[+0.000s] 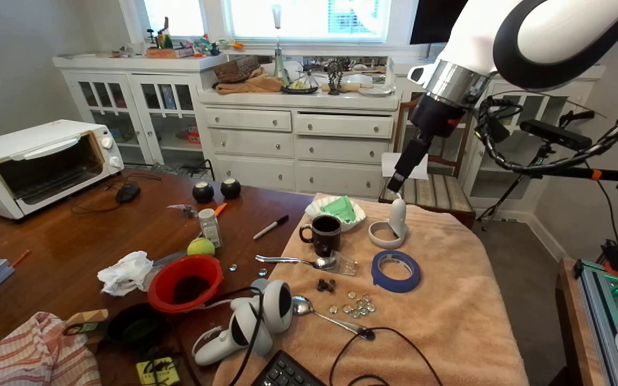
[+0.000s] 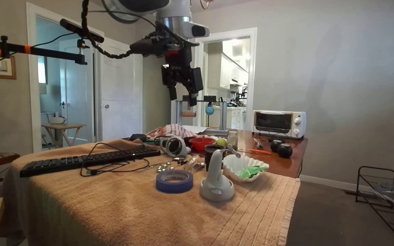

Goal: Place the glass cup upright.

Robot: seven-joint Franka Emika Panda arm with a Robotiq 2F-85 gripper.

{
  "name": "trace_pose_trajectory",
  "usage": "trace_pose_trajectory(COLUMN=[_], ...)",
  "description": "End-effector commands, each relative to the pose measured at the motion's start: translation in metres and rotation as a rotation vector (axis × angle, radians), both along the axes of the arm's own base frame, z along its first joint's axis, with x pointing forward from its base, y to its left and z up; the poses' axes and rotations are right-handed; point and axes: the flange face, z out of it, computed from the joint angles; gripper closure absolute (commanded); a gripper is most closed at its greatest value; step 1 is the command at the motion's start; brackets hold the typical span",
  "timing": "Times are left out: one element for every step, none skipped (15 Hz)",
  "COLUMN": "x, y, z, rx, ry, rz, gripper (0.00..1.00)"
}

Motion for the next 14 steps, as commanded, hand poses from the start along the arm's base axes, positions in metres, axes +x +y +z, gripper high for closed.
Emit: trace_pose_trajectory(x=[0.009,0.013,0.015,0.018,0.02,0.022,0.023,0.026,0.029,0.032,0.036,0.041,0.044,0.049], y=[0.018,0.022,0.025,0.029,0.032,0.036,0.039,0.042,0.045,0.049,0.052,0.055,0.057,0.058], z=[-0.029,-0.038,-0.044,-0.053,-0.061,-0.069,-0.076,-0.084,-0.092,-0.099,-0.105,-0.11,-0.114,-0.119], rx=[0.005,-0.008,-0.017,-0.027,-0.031,-0.038,-0.038,-0.051,-0.059,-0.072,-0.08,-0.088,-0.101,-0.122], ry=[-0.036,-0.033,-0.035,-0.029,-0.025,-0.016,-0.018,-0.007,-0.007,-0.005,0.012,0.032,0.044,0.055], rz=[0.03,0.042,0.048,0.055,0.061,0.072,0.085,0.125,0.155,0.188,0.206,0.225,0.239,0.243], gripper=[0.0,0.0,0.0,0.0,0.0,0.0,0.0,0.0,0.0,0.0,0.0,0.0,0.0,0.0])
